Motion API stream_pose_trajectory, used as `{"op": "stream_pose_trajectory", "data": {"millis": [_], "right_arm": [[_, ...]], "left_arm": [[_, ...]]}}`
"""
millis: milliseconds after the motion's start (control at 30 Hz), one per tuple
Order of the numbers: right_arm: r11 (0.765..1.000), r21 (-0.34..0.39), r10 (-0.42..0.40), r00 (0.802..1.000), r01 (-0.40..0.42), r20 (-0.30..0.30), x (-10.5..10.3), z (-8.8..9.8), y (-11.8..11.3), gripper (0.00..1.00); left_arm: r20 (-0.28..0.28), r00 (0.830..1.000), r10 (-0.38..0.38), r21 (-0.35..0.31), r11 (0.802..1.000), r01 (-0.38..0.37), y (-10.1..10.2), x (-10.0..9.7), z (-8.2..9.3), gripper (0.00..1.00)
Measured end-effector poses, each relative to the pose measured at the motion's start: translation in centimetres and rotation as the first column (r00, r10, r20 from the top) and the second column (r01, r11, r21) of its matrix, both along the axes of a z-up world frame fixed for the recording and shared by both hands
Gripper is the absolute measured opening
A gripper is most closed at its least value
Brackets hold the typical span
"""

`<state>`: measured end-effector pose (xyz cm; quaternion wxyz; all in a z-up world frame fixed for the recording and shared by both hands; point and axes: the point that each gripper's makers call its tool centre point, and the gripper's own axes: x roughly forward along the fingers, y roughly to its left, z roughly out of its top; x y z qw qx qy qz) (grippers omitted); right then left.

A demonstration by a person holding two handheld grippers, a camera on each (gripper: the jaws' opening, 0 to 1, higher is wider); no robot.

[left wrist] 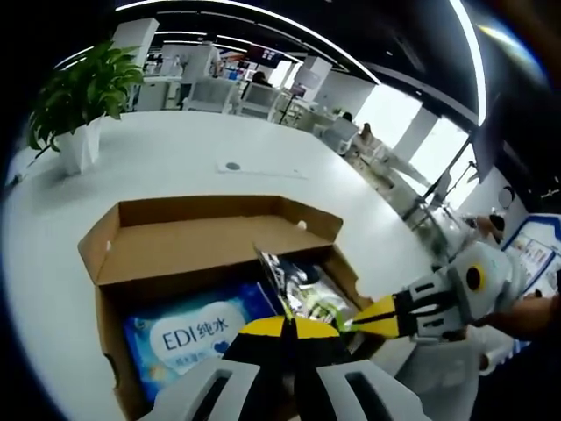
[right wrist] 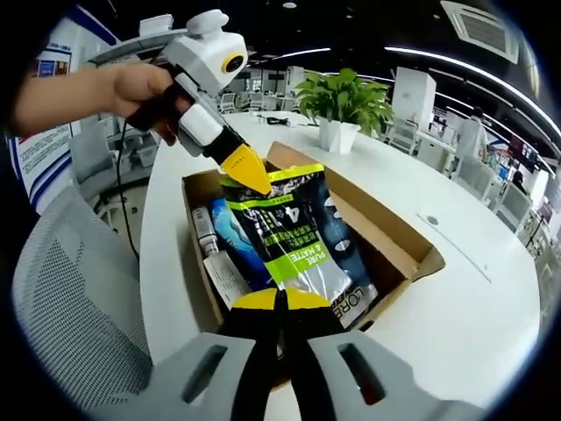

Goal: Operate the shoe box by opening the lid, removing the specified soft item, and placing it in the target area until the item is outside and the box remains undamaged.

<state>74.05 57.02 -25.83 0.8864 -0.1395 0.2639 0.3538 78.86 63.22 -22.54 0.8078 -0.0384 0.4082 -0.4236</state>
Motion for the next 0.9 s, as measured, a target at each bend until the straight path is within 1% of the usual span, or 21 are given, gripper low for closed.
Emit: {"op": "stream_pose_trajectory", "data": {"millis": [133, 200, 600, 667, 733, 900], "right_arm": [[1.000, 0.001, 0.004, 1.000, -0.004, 0.008, -0.1, 0.8, 0.2, 0.00], [1.000, 0.002, 0.007, 1.000, -0.007, 0.011, 0.0, 0.8, 0.3, 0.00], [1.000, 0.001, 0.029, 0.999, -0.029, 0.032, 0.1, 3.1, 0.7, 0.00], [1.000, -0.002, 0.031, 0.999, -0.031, 0.040, 0.0, 3.7, 0.7, 0.00], [1.000, 0.001, 0.029, 0.999, -0.029, 0.044, 0.2, 3.7, 0.5, 0.00], [1.000, -0.009, 0.029, 0.998, -0.029, 0.054, 0.0, 4.4, 0.0, 0.00]], "left_arm": [[0.004, 1.000, 0.008, -0.009, 1.000, -0.007, 0.3, -0.1, 0.3, 0.01], [0.007, 1.000, 0.010, -0.013, 1.000, -0.010, 0.4, -0.1, 0.5, 0.01], [0.024, 0.999, 0.035, -0.043, 0.998, -0.034, 1.3, -0.4, 1.8, 0.01], [0.027, 0.999, 0.038, -0.052, 0.998, -0.037, 1.2, -0.4, 2.1, 0.01], [0.030, 0.999, 0.039, -0.055, 0.998, -0.038, 1.2, -0.5, 2.3, 0.01], [0.040, 0.999, 0.035, -0.069, 0.997, -0.032, 0.6, -0.6, 2.9, 0.01]]}}
